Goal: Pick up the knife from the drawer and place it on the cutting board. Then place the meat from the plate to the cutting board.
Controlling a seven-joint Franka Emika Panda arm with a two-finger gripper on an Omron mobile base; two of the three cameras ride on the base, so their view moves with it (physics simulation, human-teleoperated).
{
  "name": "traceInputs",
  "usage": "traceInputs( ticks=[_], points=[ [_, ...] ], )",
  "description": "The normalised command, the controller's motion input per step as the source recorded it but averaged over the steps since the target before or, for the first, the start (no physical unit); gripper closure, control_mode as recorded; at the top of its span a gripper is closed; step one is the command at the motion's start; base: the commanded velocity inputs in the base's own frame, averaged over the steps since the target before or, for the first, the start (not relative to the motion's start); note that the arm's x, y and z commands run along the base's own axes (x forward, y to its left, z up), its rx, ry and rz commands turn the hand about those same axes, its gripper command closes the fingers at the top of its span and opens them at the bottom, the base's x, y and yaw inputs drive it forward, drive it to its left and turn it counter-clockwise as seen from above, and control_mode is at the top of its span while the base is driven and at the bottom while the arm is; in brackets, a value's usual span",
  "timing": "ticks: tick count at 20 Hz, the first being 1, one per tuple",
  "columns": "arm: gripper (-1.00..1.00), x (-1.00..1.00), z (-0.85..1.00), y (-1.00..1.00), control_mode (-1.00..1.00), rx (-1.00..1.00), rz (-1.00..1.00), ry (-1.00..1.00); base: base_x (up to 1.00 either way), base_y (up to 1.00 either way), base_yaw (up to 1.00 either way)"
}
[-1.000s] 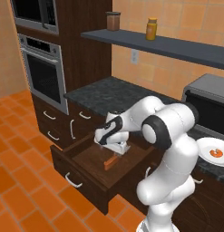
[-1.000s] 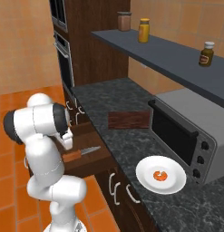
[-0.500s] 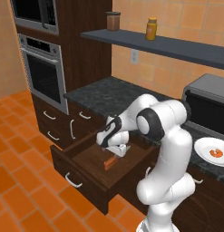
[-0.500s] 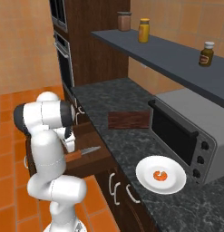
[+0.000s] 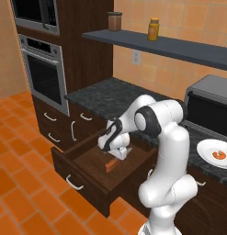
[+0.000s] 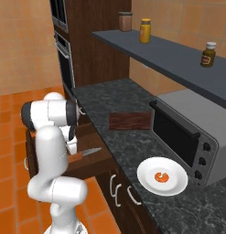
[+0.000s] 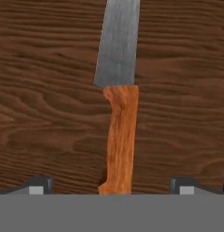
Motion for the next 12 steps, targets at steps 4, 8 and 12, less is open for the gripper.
traceInputs(
  ticks=[4,8,12],
  points=[
    [-1.00,0.00,-0.25,-0.17,-1.00,0.00,-0.01,0.00,0.00,0.00,0.00],
    [-1.00,0.00,-0.38,-0.07,-1.00,-0.02,0.00,0.00,0.00,0.00,0.00],
    [-1.00,0.02,-0.47,0.01,-1.00,-0.06,0.00,0.00,0.00,0.00,0.00]
  ],
)
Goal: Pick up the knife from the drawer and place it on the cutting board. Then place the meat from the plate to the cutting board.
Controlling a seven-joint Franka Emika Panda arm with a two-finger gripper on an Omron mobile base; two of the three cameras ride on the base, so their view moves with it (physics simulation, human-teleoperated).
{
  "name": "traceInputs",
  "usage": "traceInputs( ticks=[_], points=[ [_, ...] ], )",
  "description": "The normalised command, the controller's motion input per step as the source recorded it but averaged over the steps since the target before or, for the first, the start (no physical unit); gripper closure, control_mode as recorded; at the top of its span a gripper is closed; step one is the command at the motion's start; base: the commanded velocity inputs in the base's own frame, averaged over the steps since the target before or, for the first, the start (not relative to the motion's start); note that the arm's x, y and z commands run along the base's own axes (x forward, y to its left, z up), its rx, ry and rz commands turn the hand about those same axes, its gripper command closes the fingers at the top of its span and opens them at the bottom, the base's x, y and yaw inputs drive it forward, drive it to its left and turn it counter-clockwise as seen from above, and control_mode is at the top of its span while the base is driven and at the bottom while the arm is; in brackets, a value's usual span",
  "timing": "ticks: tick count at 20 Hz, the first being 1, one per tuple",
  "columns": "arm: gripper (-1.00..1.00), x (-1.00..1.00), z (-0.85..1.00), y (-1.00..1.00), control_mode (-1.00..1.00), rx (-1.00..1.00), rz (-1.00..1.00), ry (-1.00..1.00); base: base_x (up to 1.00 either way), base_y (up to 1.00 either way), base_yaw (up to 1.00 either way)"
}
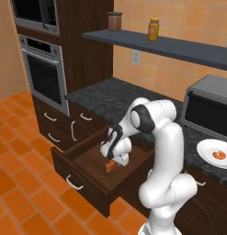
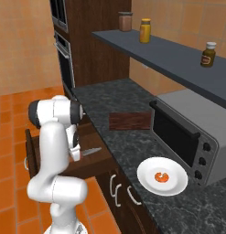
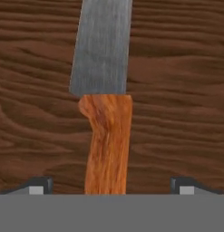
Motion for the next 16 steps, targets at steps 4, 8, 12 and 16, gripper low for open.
traceInputs(
  ticks=[4,8,12,16],
  points=[
    [-1.00,0.00,-0.23,0.03,-1.00,0.00,0.00,0.02,0.00,0.00,0.00],
    [1.00,0.00,-0.18,0.03,-1.00,0.00,0.00,0.01,0.00,0.00,0.00],
    [1.00,0.00,-0.01,0.00,-1.00,0.00,0.00,0.00,0.00,0.00,0.00],
    [1.00,0.00,0.17,0.00,-1.00,-0.02,0.00,0.02,0.00,0.00,0.00]
  ],
)
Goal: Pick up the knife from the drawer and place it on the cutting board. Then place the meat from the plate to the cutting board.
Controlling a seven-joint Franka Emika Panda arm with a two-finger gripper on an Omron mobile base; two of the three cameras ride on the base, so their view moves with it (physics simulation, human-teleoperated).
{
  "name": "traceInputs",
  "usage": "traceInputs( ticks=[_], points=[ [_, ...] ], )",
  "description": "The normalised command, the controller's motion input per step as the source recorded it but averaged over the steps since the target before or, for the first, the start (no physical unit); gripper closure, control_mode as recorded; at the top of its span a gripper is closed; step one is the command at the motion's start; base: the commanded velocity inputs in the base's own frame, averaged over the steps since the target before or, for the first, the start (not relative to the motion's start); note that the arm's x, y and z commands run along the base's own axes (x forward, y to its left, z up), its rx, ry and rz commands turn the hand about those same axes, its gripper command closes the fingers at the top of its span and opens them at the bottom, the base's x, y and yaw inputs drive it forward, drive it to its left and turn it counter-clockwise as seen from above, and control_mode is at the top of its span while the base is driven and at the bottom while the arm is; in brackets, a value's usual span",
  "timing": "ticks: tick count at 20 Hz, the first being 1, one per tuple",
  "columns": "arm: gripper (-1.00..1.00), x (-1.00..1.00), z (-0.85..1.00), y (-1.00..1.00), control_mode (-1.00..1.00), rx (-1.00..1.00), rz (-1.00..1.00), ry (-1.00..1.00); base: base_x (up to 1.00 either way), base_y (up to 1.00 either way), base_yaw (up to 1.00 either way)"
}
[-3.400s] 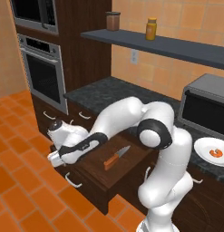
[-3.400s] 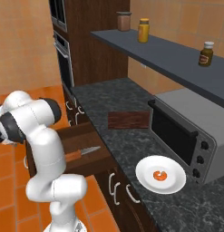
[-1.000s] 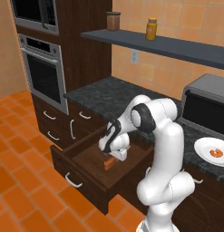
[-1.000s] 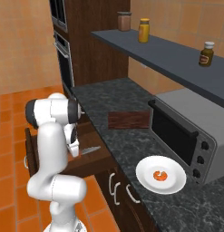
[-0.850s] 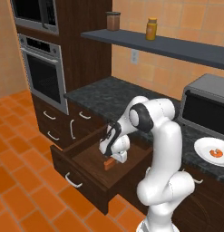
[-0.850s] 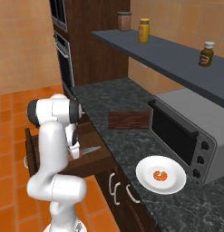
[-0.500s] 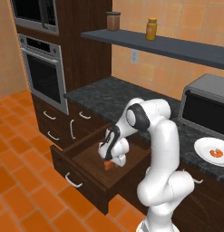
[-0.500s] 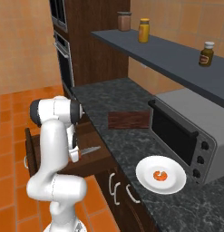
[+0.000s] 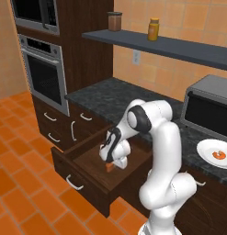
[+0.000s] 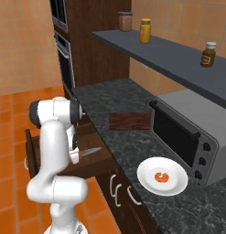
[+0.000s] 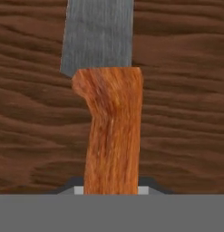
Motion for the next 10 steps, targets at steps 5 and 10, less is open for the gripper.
traceInputs(
  ticks=[5,10],
  points=[
    [1.00,0.12,0.35,0.29,-1.00,-0.10,0.00,-0.04,0.00,0.00,0.00],
    [1.00,0.19,0.40,0.47,-1.00,-0.01,0.00,-0.10,0.00,0.00,0.00]
  ],
)
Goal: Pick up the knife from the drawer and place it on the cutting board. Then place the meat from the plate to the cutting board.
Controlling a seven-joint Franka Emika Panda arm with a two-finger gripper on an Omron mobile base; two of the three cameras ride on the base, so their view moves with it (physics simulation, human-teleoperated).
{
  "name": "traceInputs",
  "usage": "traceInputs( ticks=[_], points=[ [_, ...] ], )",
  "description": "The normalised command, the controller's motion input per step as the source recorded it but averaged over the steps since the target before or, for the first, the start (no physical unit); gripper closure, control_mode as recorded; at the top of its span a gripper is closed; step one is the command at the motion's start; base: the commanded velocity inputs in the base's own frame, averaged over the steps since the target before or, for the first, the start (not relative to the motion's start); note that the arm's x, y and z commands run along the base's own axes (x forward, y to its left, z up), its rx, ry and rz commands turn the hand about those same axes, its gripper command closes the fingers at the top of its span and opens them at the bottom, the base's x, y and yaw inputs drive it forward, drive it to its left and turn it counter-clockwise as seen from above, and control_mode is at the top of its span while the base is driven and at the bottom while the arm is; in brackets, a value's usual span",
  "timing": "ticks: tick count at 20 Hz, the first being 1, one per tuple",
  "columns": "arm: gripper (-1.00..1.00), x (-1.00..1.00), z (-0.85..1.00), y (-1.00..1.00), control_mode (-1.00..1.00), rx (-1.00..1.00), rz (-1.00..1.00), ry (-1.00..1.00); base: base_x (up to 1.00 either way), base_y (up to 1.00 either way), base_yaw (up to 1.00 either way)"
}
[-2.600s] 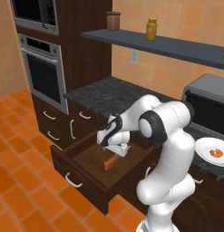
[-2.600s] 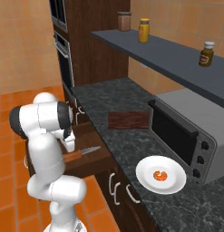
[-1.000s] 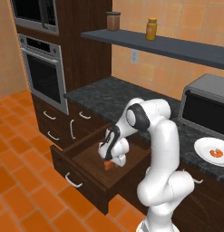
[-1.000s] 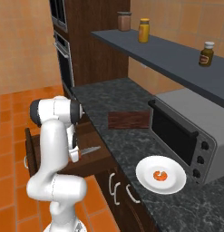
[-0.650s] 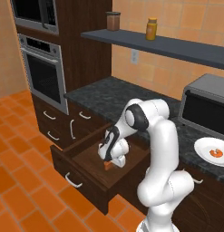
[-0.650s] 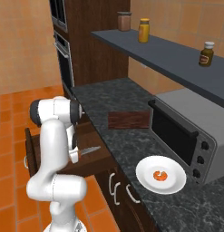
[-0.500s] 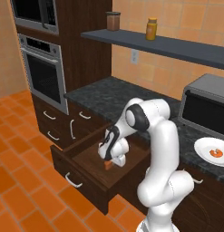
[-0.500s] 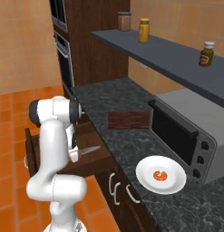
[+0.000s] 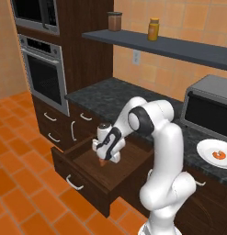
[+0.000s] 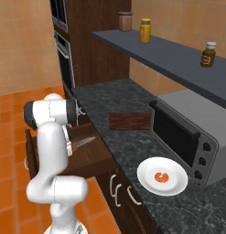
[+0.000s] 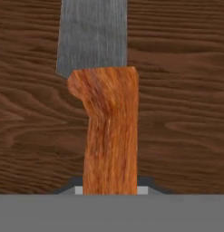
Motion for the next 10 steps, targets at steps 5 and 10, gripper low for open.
traceInputs(
  ticks=[5,10],
  points=[
    [1.00,0.00,0.55,0.34,-1.00,0.00,0.00,0.02,0.00,0.00,0.00],
    [1.00,-0.14,0.84,0.40,-1.00,0.00,0.00,0.03,0.00,0.00,0.00]
  ],
)
